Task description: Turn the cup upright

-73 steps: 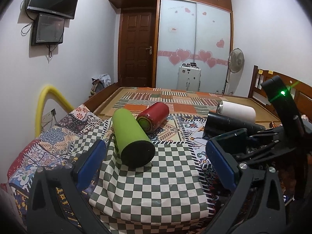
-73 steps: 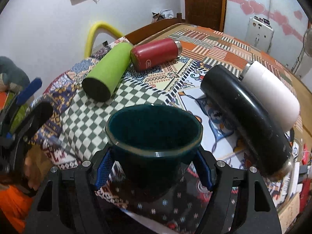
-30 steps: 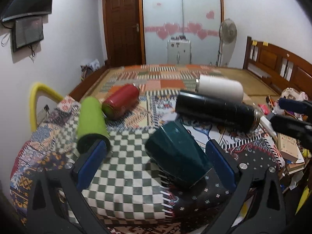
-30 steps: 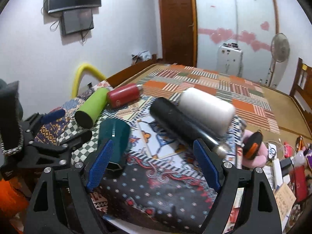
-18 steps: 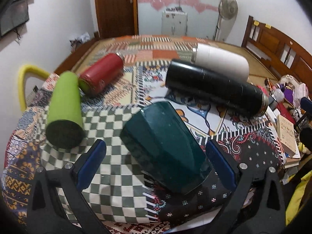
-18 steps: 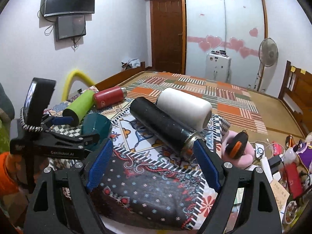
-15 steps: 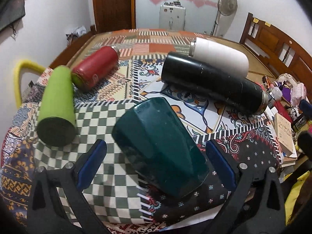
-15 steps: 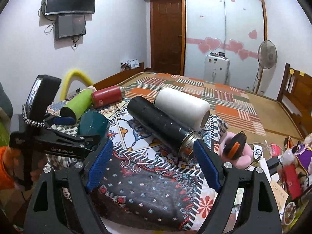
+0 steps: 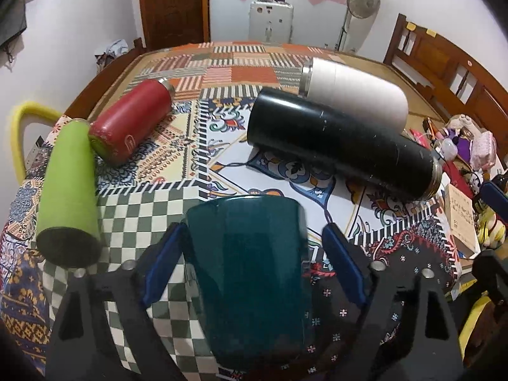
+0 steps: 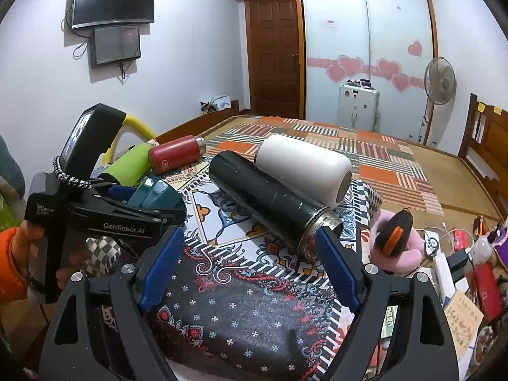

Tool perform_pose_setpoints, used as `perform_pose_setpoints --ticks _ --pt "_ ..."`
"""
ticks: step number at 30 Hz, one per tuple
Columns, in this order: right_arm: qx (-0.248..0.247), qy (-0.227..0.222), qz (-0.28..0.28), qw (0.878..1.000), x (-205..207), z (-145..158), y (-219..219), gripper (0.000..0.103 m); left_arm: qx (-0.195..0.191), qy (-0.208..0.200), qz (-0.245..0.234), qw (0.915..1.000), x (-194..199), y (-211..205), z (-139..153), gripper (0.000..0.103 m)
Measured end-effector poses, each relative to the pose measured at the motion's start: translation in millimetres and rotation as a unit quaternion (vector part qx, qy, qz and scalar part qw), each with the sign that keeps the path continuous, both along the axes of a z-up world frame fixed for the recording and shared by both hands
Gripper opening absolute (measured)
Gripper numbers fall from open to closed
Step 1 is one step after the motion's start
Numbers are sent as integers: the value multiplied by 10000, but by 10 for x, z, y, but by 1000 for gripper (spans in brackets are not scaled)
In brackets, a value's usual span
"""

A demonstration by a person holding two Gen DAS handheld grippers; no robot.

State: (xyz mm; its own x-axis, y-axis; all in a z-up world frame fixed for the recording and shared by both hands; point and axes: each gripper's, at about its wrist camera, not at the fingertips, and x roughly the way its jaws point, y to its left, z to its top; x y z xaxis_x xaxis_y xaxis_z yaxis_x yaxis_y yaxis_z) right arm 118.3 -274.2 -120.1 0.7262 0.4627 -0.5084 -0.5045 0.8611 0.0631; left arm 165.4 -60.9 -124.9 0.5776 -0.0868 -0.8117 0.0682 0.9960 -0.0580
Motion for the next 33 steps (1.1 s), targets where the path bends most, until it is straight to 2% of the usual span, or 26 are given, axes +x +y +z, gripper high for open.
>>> perform_pose_setpoints --ticks 2,12,23,27,33 --pt "14 19 18 10000 6 -3 0 83 -31 141 -34 9999 36 16 -63 75" --pt "45 52 108 9999 12 4 95 83 -482 95 -122 9987 -19 173 -19 74" --pt "142 -67 143 9998 -20 119 169 83 -338 -529 -167 9979 -319 295 319 74" --pt "165 -111 172 9997 -34 155 216 83 -159 -671 -177 9975 -318 267 324 74" --pt "161 -150 194 9996 -35 173 272 83 -259 -647 -219 9973 -288 279 268 74"
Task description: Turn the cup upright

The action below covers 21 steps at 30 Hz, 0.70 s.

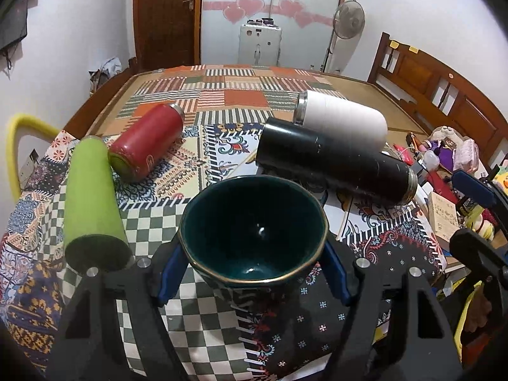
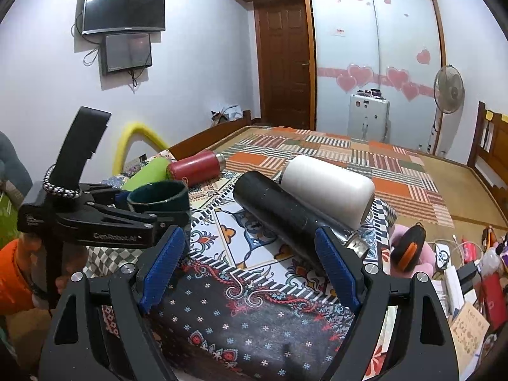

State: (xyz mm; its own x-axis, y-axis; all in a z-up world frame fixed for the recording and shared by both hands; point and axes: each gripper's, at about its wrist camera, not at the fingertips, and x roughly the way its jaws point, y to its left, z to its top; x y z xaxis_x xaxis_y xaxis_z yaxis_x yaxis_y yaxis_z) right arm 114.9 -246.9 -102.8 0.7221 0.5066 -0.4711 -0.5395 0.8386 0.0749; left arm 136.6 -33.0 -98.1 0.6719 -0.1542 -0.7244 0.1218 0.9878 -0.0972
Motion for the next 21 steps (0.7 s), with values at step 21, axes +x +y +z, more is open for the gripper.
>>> perform_pose_setpoints --ticks 21 --pt "78 -5 49 10000 -88 55 100 83 237 -334 -35 9992 -292 -30 58 86"
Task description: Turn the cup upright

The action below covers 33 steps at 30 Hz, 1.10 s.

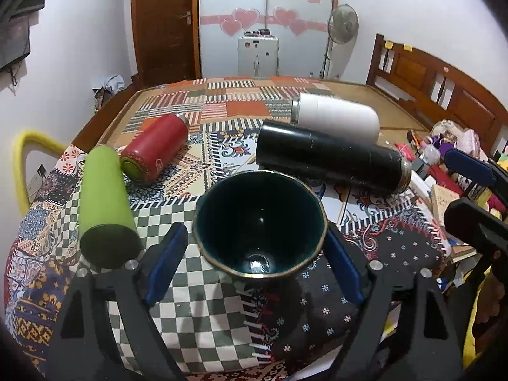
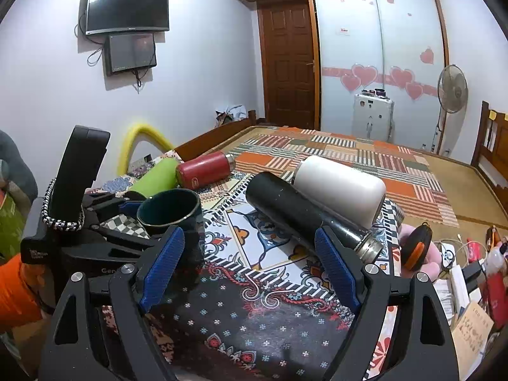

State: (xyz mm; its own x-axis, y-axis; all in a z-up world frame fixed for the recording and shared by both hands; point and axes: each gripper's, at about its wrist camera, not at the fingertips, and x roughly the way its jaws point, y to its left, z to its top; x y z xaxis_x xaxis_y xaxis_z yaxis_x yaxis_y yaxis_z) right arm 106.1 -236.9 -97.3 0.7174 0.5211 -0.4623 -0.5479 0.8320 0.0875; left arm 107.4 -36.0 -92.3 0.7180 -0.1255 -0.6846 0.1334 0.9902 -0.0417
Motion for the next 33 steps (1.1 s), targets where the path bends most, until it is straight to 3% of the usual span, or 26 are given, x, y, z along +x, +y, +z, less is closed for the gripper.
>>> perform_pose_setpoints --ticks 4,10,19,23,33 --pt "99 -115 -21 9999 -101 113 2 83 -66 -263 31 9996 -198 61 161 86" --pt "259 -403 -86 9988 -314 315 31 83 -102 -1013 207 9946 -649 174 564 86" --pt "567 -969 -169 9935 -769 642 84 86 -77 -2286 484 9723 -1442 274 1106 86" --pt "726 -1166 -197 9903 -950 734 92 87 -207 -2566 564 9646 -1693 313 1211 87" --pt "892 -1443 -352 9849 -1210 745 136 98 -203 -2992 796 9507 -2064 354 1229 102"
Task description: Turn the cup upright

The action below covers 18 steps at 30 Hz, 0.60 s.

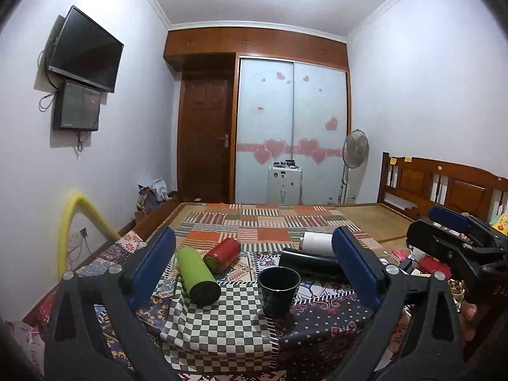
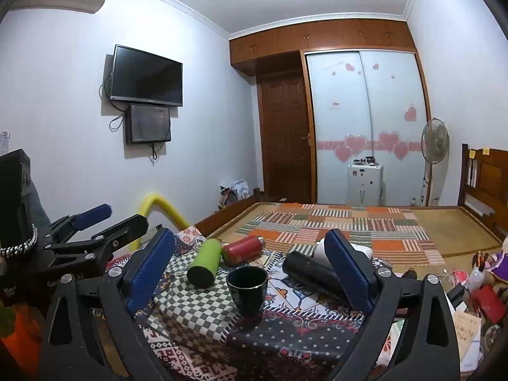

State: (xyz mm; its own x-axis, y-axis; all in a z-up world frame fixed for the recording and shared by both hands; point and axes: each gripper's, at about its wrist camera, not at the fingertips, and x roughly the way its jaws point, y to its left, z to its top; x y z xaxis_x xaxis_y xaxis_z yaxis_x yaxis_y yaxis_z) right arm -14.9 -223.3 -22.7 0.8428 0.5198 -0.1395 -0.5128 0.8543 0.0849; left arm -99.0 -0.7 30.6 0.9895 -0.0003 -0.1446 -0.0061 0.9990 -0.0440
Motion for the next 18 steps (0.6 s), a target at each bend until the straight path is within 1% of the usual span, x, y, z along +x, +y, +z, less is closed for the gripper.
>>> perform_pose_setpoints --ticks 4,9,18 --pt "53 6 -88 9999 5 -32 6 103 59 -44 48 10000 -50 -15 -22 103" --pt "94 -19 -181 9998 -69 -56 5 103 128 -94 44 9999 -109 -26 -33 103" --pt "18 -87 -230 9997 -151 -59 -2 103 79 -89 40 9999 -135 -19 -34 103"
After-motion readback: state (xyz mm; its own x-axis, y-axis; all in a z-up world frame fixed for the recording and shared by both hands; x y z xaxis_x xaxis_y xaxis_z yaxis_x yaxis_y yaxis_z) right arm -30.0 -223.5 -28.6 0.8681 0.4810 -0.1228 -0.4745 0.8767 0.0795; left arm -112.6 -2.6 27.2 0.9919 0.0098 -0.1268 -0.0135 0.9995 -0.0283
